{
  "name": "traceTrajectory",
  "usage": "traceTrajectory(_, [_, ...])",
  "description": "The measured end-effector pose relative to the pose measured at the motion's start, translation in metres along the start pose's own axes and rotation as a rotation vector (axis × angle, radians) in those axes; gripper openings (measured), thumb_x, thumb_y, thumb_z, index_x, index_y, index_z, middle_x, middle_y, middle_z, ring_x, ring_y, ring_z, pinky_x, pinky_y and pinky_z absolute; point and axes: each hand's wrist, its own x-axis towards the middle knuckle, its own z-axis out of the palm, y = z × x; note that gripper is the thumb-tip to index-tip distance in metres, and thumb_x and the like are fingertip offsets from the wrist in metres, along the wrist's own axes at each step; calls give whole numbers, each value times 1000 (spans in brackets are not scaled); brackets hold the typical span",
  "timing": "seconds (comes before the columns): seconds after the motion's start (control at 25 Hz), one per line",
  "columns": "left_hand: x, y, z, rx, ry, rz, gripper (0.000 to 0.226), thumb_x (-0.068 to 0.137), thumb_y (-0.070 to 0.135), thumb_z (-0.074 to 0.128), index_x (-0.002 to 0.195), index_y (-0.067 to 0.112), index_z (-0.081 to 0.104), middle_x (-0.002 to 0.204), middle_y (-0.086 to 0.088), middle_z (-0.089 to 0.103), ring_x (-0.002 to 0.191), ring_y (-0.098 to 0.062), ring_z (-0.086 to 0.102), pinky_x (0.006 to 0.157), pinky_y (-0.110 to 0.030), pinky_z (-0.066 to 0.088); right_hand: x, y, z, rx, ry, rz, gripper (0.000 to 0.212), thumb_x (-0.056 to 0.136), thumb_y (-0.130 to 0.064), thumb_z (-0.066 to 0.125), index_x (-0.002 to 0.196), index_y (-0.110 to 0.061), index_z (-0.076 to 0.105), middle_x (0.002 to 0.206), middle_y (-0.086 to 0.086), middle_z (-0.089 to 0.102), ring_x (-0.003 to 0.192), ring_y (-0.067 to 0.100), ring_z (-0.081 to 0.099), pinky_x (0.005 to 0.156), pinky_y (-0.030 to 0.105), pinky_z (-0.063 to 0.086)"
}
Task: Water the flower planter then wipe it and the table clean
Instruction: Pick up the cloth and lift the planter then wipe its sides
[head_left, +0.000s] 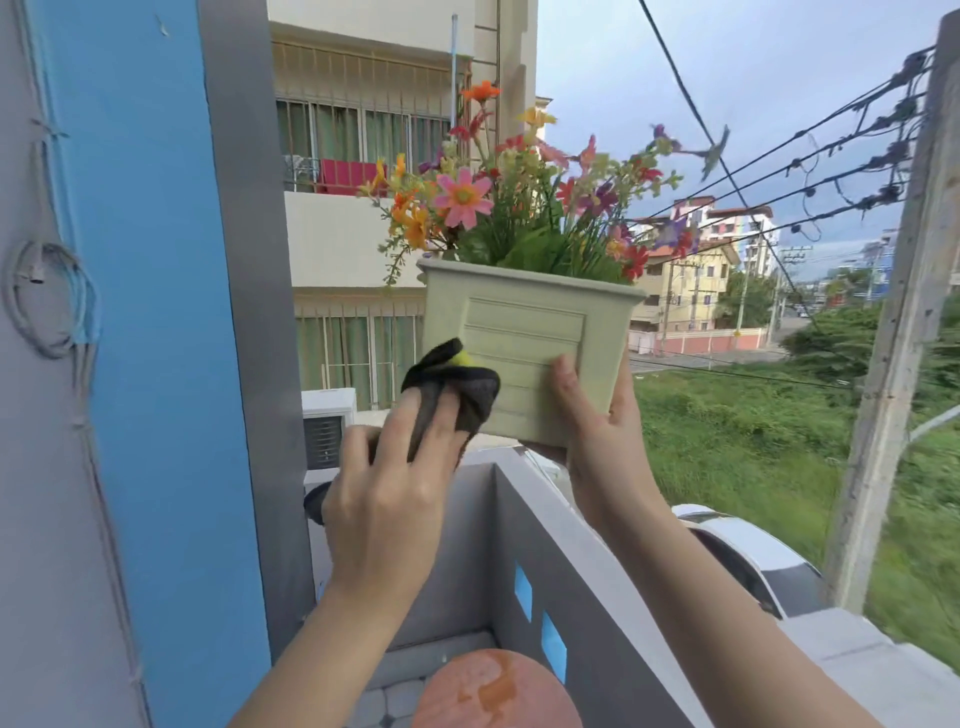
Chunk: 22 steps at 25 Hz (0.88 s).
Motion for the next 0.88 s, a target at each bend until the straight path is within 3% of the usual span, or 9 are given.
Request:
traceTrajectory(0.12, [27, -11, -8, -381, -253, -423, 29, 99, 34, 43, 96, 23, 69, 83, -10, 71, 65, -32, 59, 49, -30, 38, -1, -4, -7, -23, -27, 12, 75, 76, -36, 67, 144, -35, 35, 127, -4, 65, 110, 21, 66, 77, 52, 59])
traceTrajectory(0.24, [13, 1, -10, -959, -496, -799, 40, 91, 59, 25, 79, 37, 57, 70, 1, 63, 65, -7, 59, 54, -19, 40, -4, -6, -12, -36, -32, 37, 73, 75, -38, 67, 141, -37, 38, 124, -5, 66, 107, 20, 68, 75, 53, 59])
traceTrajectory(0.32, [-3, 11, -14, -929, -400, -732, 43, 93, 62, 29, 96, 38, 64, 62, 8, 58, 59, -5, 55, 56, -19, 39, -4, -6, -15, -52, -34, 24, 70, 75, -37, 66, 140, -37, 40, 122, -5, 67, 106, 20, 68, 74, 51, 60])
traceTrajectory(0.44, [9, 5, -9, -860, -267, -583, 39, 94, 52, 35, 130, 41, 44, 83, 5, 63, 73, -9, 56, 62, -13, 38, -9, -3, -20, -76, -59, 41, 62, 76, -35, 65, 135, -37, 45, 116, -8, 70, 104, 19, 68, 76, 53, 59])
traceTrajectory(0.52, [29, -1, 1, -968, -321, -694, 39, 92, 51, 32, 121, 41, 56, 88, 2, 63, 80, -16, 57, 64, -20, 40, -14, 0, -24, -71, -76, 69, 56, 77, -34, 64, 131, -36, 48, 111, -10, 72, 102, 18, 69, 78, 53, 58])
traceTrajectory(0.6, [28, -2, 8, -1131, -382, -835, 30, 96, 49, 33, 94, 43, 62, 83, -7, 64, 79, -22, 58, 66, -28, 41, -15, -2, -28, -36, -92, 103, 45, 78, -32, 62, 122, -35, 53, 107, -9, 73, 99, 17, 70, 79, 54, 57])
traceTrajectory(0.68, [6, 4, 12, -1098, -419, -773, 29, 97, 45, 37, 80, 48, 60, 79, -19, 61, 74, -24, 56, 65, -30, 40, -13, -7, -34, 8, -92, 128, 37, 79, -31, 59, 115, -34, 55, 104, -9, 74, 94, 14, 71, 76, 52, 58])
traceTrajectory(0.8, [-5, 11, 7, -1030, -350, -661, 25, 93, 47, 39, 80, 57, 57, 80, -12, 57, 74, -11, 54, 68, -18, 41, -9, -13, -40, 28, -103, 141, 38, 80, -31, 58, 118, -32, 54, 109, -6, 73, 97, 16, 71, 73, 47, 60])
traceTrajectory(0.88, [11, 9, 10, -1001, -294, -622, 26, 93, 46, 34, 86, 45, 59, 82, 0, 51, 75, -3, 55, 69, -19, 40, -11, -11, -42, 25, -117, 166, 40, 80, -32, 58, 120, -30, 54, 110, -5, 73, 98, 17, 71, 73, 46, 60])
